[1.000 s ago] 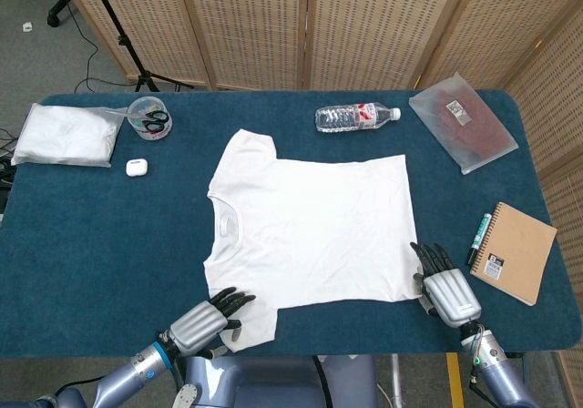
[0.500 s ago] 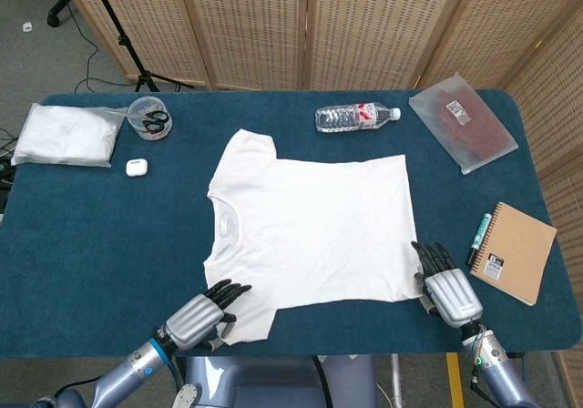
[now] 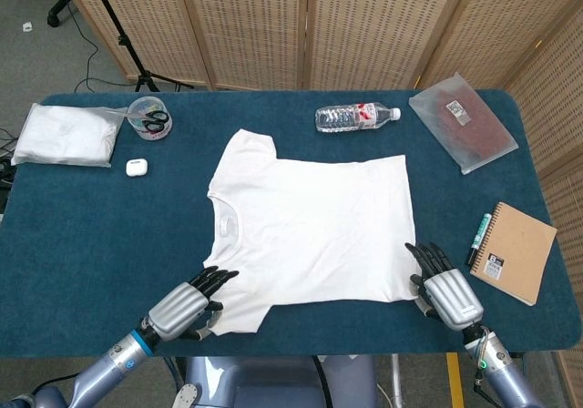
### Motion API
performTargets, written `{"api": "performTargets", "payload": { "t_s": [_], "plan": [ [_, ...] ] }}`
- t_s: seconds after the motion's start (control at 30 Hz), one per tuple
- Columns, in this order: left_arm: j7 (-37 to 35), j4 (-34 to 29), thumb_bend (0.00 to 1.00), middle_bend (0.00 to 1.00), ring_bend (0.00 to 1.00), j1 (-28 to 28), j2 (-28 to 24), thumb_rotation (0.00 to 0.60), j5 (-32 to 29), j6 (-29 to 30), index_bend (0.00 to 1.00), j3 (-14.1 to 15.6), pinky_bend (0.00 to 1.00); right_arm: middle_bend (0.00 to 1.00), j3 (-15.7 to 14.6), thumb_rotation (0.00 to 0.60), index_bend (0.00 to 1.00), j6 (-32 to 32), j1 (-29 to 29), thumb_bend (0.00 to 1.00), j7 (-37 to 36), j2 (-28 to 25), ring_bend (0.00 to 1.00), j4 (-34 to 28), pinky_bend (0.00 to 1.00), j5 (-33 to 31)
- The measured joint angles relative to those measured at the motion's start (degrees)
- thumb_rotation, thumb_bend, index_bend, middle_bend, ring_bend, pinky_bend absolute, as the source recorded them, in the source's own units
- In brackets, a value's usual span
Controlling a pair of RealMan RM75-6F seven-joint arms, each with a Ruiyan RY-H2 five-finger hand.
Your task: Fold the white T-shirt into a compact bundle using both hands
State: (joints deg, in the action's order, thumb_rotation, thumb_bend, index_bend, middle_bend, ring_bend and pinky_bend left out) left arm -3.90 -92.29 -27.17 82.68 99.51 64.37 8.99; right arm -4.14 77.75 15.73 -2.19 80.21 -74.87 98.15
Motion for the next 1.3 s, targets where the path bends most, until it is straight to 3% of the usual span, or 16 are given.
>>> {"api": "performTargets", "payload": {
  "t_s": [0.33, 0.83, 1.3],
  "plan": [
    [-5.09, -8.39, 0.58, 0.00, 0.00, -2.09, -9.58, 0.600, 1.68, -0.75, 0.72, 2.16, 0.00, 0.09, -4.21, 0.600, 0.71, 2.99, 2.92, 0.72, -11.26, -2.45, 0.00, 0.90, 0.00, 9.38],
    [3.23, -22.84, 0.61, 0.00, 0.00, -1.96, -20.89, 0.600, 0.85, -4.50, 0.72, 6.39, 0.00, 0.10, -8.98, 0.600, 0.71, 5.05, 4.29, 0.72, -14.39, -7.07, 0.00, -2.32, 0.00, 14.76],
    [0.55, -25.60, 0.62, 0.00, 0.00, -1.96, -25.31, 0.600, 4.47, -6.00, 0.73, 8.98, 0.00, 0.10, -11.90, 0.600, 0.72, 6.87, 3.36, 0.72, -14.01, -8.60, 0.00, -2.82, 0.00, 18.05]
  ]
}}
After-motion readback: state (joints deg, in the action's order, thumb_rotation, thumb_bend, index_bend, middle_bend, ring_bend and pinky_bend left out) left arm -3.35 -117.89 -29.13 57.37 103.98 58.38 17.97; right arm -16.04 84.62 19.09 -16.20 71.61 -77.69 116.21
